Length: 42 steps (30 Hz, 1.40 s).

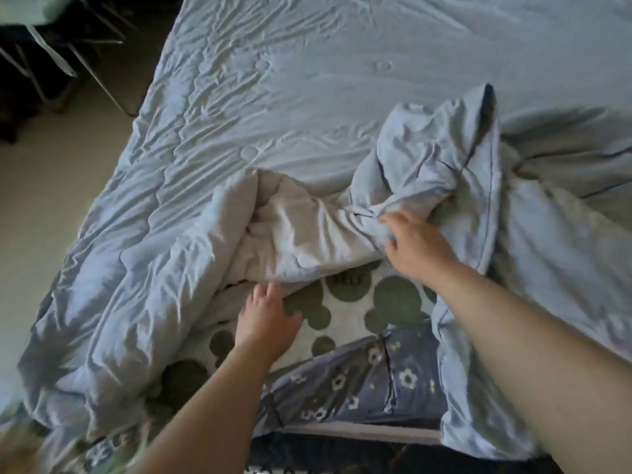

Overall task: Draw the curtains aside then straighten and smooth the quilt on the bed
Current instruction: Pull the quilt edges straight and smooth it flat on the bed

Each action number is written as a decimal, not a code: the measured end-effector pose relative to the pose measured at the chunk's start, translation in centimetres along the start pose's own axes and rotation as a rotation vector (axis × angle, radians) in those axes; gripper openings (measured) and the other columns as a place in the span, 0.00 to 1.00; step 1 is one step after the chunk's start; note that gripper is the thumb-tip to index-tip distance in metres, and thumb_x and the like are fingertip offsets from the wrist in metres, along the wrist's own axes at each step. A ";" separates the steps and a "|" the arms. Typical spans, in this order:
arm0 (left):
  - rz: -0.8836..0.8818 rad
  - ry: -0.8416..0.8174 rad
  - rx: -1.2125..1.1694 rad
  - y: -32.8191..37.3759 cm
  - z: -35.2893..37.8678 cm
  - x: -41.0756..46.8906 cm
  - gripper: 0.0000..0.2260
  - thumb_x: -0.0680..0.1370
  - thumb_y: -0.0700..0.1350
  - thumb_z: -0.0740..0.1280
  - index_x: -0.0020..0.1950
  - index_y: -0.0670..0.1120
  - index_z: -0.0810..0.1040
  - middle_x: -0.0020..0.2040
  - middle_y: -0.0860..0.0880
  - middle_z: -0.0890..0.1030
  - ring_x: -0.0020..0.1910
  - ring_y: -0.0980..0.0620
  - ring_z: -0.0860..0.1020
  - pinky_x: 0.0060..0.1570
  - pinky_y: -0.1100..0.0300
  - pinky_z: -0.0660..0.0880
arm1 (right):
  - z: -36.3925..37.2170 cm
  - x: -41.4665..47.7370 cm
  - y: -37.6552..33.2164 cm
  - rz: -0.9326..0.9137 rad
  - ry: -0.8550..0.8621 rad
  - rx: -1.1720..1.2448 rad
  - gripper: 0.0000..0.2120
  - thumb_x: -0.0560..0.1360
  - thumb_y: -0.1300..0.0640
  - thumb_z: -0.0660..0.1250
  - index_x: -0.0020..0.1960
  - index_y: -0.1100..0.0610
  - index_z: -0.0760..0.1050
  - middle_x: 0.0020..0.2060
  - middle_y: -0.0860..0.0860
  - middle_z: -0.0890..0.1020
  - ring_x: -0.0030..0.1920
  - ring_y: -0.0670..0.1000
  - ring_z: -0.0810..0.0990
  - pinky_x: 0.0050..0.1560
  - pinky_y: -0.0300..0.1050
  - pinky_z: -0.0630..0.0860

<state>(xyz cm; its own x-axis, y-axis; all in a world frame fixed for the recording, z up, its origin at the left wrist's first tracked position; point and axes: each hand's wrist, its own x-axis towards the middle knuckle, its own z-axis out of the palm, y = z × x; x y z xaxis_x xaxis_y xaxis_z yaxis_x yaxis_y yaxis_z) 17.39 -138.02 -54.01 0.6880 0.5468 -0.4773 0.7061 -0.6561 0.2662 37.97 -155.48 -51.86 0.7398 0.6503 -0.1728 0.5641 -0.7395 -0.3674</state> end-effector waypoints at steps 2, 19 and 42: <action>0.013 -0.252 0.068 -0.9 2.7 -1.7 0.35 0.68 0.67 0.66 0.69 0.50 0.66 0.65 0.48 0.71 0.63 0.47 0.71 0.61 0.52 0.71 | 3.8 -3.4 -0.5 0.046 -0.361 0.040 0.06 0.72 0.51 0.62 0.49 0.49 0.74 0.48 0.50 0.78 0.49 0.56 0.78 0.46 0.48 0.76; 0.044 -0.408 0.254 -6.7 14.2 -13.7 0.23 0.72 0.48 0.66 0.65 0.47 0.63 0.59 0.45 0.79 0.57 0.42 0.78 0.52 0.53 0.73 | 13.3 -23.4 0.2 0.227 -0.769 -0.161 0.19 0.64 0.42 0.71 0.51 0.51 0.77 0.47 0.50 0.82 0.48 0.53 0.80 0.45 0.44 0.74; 0.029 -0.051 0.184 -19.5 17.4 -18.3 0.12 0.79 0.45 0.58 0.62 0.52 0.70 0.53 0.44 0.80 0.51 0.41 0.79 0.49 0.51 0.75 | 22.6 -28.4 -5.4 0.063 -0.494 -0.238 0.05 0.72 0.51 0.63 0.46 0.51 0.69 0.53 0.56 0.80 0.53 0.59 0.78 0.43 0.46 0.68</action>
<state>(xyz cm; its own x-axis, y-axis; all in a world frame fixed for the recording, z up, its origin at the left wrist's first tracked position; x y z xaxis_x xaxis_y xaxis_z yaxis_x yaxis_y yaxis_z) -11.91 -144.30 -65.08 0.6952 0.5021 -0.5144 0.6401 -0.7581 0.1251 5.60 -166.03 -65.64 0.5471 0.5652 -0.6175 0.6340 -0.7614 -0.1353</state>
